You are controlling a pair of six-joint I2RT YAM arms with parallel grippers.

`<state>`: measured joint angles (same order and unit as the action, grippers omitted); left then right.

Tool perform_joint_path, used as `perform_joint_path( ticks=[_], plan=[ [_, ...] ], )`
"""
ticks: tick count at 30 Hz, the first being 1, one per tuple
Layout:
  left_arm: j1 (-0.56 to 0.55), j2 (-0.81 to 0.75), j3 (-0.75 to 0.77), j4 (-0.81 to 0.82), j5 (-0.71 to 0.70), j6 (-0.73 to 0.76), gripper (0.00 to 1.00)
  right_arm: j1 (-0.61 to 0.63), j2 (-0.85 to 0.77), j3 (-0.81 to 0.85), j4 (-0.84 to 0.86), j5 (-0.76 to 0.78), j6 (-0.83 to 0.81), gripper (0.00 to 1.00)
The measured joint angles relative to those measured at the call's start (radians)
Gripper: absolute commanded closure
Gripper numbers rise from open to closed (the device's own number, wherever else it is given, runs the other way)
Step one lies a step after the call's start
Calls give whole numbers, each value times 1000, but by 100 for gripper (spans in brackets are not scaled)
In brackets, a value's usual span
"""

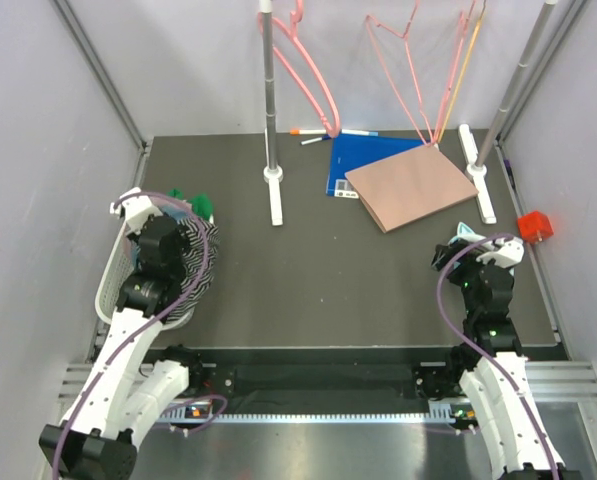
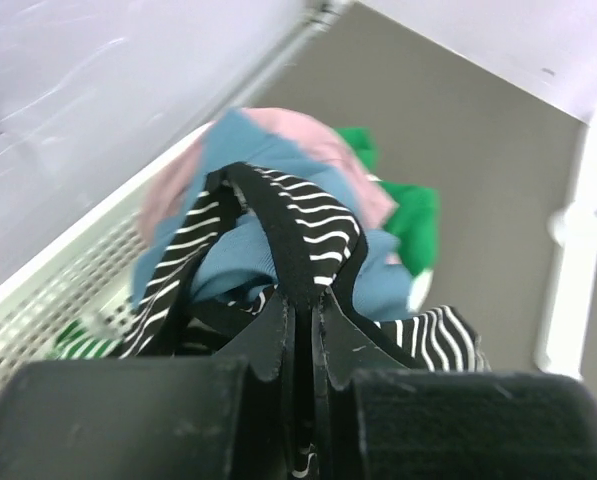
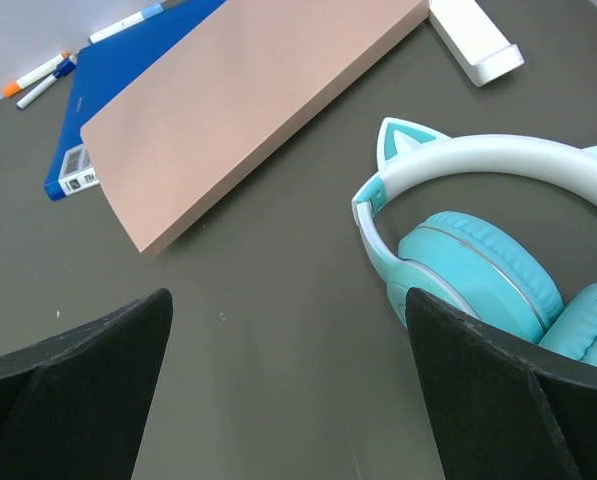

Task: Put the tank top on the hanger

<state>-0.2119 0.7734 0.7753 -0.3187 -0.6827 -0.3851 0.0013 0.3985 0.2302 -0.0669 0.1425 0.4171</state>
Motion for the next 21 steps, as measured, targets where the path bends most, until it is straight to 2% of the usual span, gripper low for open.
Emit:
perform_joint_path(
  ticks=[1,3,5,6,7,8,12,21],
  plan=[
    [1,-17,-23,4,-28,-11,95,0,2,0,1,-3,0,0],
    [5,-45,-58,6,-70,-38,79,0,3,0,1,-9,0,0],
    [10,-68,-92,9,-94,-66,47,0,4,0,5,-13,0,0],
    [11,-74,-107,12,-97,-77,20,0,4,0,8,-13,0,0],
    [13,-78,-127,12,-95,-101,16,0,4,0,11,-14,0,0],
    [13,-78,-136,8,-90,-96,13,0,4,0,15,-15,0,0],
    [13,-68,-148,-33,-61,-141,13,0,4,0,18,-22,1,0],
    [13,-146,-148,-110,18,-167,20,0,4,0,18,-37,3,0]
  ],
)
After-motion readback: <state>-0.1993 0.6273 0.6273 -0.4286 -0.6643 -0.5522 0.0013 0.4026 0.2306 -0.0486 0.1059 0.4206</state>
